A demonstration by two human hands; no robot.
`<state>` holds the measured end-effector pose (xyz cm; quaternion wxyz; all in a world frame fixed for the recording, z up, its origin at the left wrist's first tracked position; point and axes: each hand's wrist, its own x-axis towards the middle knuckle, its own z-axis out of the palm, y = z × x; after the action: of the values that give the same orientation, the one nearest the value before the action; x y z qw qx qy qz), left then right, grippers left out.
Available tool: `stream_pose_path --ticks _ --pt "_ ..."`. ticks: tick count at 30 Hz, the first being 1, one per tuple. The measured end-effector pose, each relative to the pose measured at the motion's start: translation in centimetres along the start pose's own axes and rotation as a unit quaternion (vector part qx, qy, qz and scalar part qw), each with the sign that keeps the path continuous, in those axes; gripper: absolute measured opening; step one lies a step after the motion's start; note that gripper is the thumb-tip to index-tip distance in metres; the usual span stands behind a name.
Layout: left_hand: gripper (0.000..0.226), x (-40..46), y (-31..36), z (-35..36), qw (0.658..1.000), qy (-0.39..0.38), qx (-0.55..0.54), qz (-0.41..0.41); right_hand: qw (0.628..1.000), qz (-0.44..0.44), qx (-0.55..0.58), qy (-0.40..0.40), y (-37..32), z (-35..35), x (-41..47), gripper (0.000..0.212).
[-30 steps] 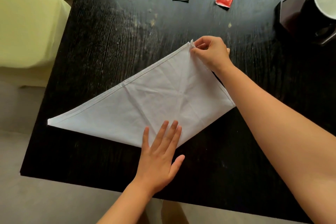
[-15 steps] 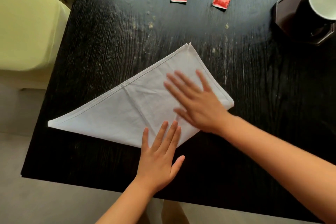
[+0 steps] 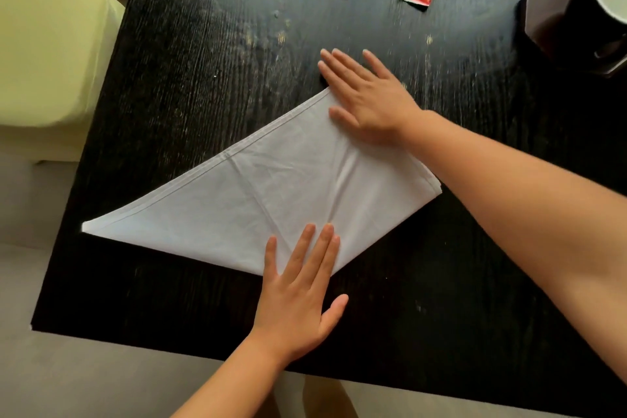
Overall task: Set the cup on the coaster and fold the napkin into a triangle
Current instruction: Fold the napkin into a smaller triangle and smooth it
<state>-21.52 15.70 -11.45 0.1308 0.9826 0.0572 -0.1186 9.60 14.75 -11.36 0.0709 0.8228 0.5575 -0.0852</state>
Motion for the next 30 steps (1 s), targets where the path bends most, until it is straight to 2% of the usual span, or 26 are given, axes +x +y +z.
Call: stream_pose_path --ticks 2,4,6,8,10,13,15,20,26,30 --pt "0.072 0.0 0.2 -0.5 1.000 -0.004 0.003 0.000 0.999 0.037 -0.002 0.005 -0.5 -0.7 0.2 0.065" --pt "0.068 -0.2 0.3 -0.9 1.000 0.005 -0.021 -0.004 0.993 0.100 0.029 0.053 -2.0 -1.5 -1.3 0.065" --pt "0.061 0.1 0.5 -1.5 0.996 0.043 -0.075 -0.029 0.973 0.162 0.090 0.135 -4.5 -1.7 -4.9 0.062" --pt "0.055 1.7 1.0 -2.3 0.985 0.093 -0.122 -0.075 0.956 0.203 0.133 0.166 -7.2 -1.1 -9.5 0.061" --pt "0.056 4.3 1.7 -2.9 0.980 0.106 -0.125 -0.115 0.958 0.224 0.144 0.109 -9.1 0.3 -13.0 0.061" --pt "0.059 7.2 2.1 -2.2 0.991 0.054 -0.069 -0.100 0.965 0.225 0.136 0.017 -9.9 2.2 -14.7 0.059" --pt "0.062 7.5 1.9 -1.2 0.993 0.048 -0.038 -0.096 0.970 0.208 0.127 0.019 -9.2 2.9 -14.6 0.059" --pt "0.068 7.3 1.8 -0.8 0.992 0.092 -0.020 -0.082 0.974 0.201 0.101 0.021 -6.6 3.2 -14.7 0.062" --pt "0.069 6.8 0.9 -1.4 0.996 0.053 -0.005 -0.069 0.973 0.207 0.099 0.007 -6.9 2.3 -14.7 0.061" --pt "0.070 6.5 0.4 -1.0 0.997 0.051 -0.004 -0.061 0.980 0.177 0.071 0.051 -7.7 0.7 -12.0 0.063"
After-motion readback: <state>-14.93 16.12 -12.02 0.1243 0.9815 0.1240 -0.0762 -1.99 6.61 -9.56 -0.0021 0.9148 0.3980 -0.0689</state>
